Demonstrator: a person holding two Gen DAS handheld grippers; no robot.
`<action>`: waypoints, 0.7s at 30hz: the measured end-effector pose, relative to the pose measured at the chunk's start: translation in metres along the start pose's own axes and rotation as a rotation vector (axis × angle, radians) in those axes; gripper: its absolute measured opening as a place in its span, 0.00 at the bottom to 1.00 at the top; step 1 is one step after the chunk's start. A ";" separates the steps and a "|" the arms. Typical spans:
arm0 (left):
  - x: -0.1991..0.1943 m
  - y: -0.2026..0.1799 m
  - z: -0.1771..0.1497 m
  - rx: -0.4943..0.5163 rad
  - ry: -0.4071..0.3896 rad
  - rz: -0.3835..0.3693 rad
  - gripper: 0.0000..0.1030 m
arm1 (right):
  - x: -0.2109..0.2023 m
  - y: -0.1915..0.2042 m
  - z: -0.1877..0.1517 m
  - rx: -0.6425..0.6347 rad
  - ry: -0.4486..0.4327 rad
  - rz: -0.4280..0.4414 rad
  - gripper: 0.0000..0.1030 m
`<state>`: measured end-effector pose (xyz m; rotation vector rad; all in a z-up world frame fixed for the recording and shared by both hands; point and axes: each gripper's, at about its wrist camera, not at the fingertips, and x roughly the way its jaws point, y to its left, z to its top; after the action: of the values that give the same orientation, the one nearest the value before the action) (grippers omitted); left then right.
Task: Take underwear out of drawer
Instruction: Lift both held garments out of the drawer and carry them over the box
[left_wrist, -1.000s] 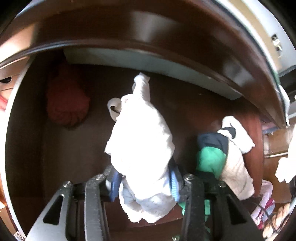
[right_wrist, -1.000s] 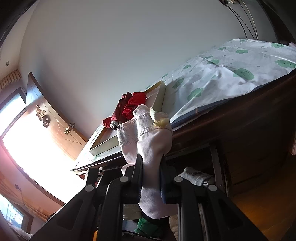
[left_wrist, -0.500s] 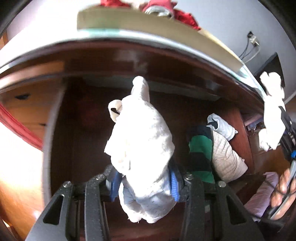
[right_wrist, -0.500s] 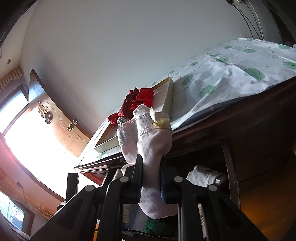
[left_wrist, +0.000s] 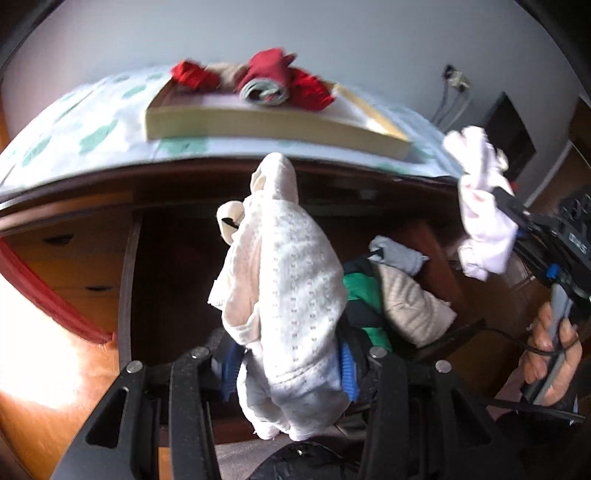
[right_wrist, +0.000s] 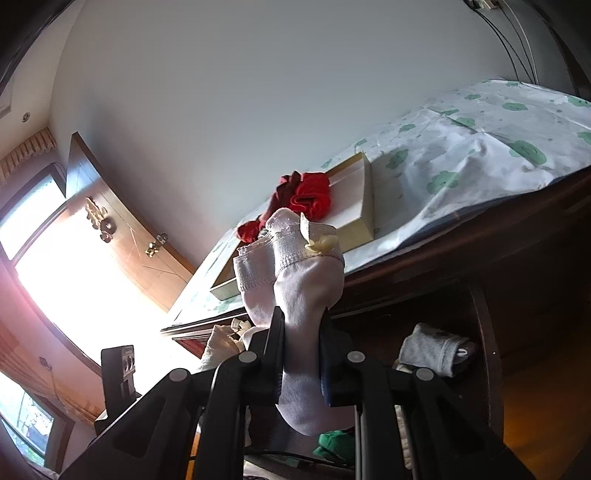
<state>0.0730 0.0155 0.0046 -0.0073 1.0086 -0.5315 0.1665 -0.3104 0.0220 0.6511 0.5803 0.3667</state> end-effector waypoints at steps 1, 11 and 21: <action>-0.008 -0.002 0.001 0.013 -0.012 -0.003 0.41 | -0.002 0.003 0.001 -0.007 -0.003 0.004 0.17; -0.051 -0.021 0.028 0.063 -0.129 -0.025 0.41 | -0.007 0.019 0.008 -0.007 -0.016 0.027 0.17; -0.070 -0.040 0.062 0.128 -0.216 -0.030 0.41 | -0.018 0.035 0.027 -0.035 -0.071 0.043 0.17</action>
<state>0.0769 -0.0037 0.1040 0.0335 0.7639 -0.6087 0.1643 -0.3056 0.0695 0.6416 0.4919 0.3918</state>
